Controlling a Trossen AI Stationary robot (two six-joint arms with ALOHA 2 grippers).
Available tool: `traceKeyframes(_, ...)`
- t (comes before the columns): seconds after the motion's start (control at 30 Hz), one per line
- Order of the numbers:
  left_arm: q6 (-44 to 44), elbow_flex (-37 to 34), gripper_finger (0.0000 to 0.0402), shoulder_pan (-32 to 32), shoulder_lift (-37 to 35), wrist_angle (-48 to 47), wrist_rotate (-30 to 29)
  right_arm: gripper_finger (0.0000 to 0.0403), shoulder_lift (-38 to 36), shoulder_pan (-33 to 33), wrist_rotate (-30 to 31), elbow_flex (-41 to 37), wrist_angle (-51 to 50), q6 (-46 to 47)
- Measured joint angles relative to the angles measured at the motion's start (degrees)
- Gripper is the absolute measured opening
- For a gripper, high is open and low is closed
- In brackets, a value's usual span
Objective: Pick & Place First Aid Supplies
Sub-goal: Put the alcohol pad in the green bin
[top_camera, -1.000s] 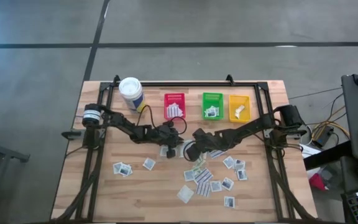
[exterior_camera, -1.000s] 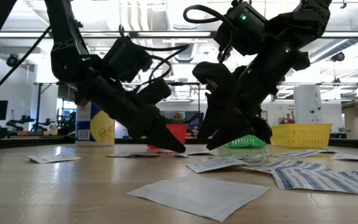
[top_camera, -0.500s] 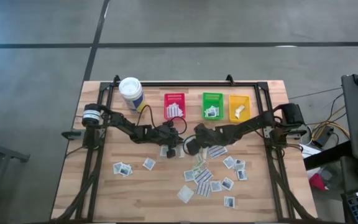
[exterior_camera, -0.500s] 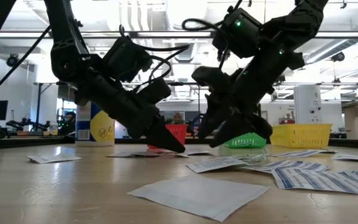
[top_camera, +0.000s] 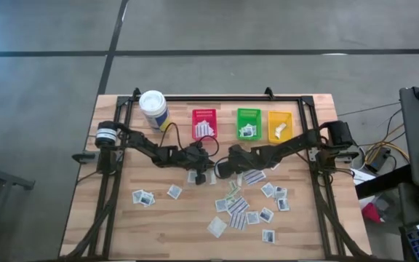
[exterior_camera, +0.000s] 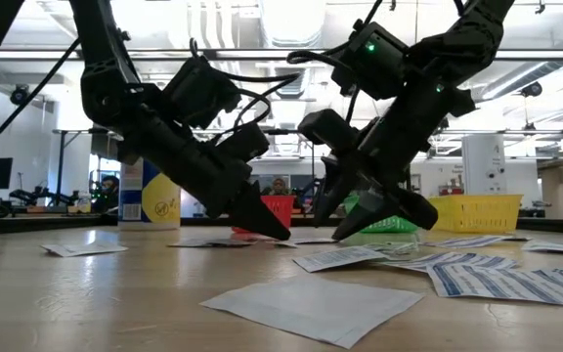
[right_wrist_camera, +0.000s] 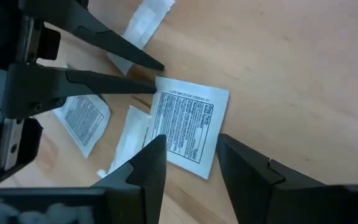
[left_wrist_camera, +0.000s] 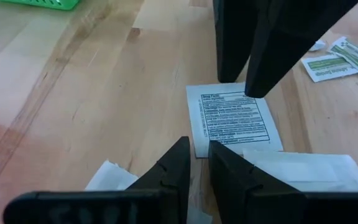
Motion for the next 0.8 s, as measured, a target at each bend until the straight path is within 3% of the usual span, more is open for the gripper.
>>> traceKeyframes(0.37, -1.9, 0.0, 0.0065, 0.0, 0.0, -0.3, 0.2, 0.013, 0.1, 0.1, -7.1, 0.0, -0.3, 6.2)
traceKeyframes(0.8, -4.2, -0.1, 0.0065, -0.1, 0.1, -0.4, 1.7, 0.0127, 3.2, 0.3, -5.0, -0.1, 2.8, 12.6)
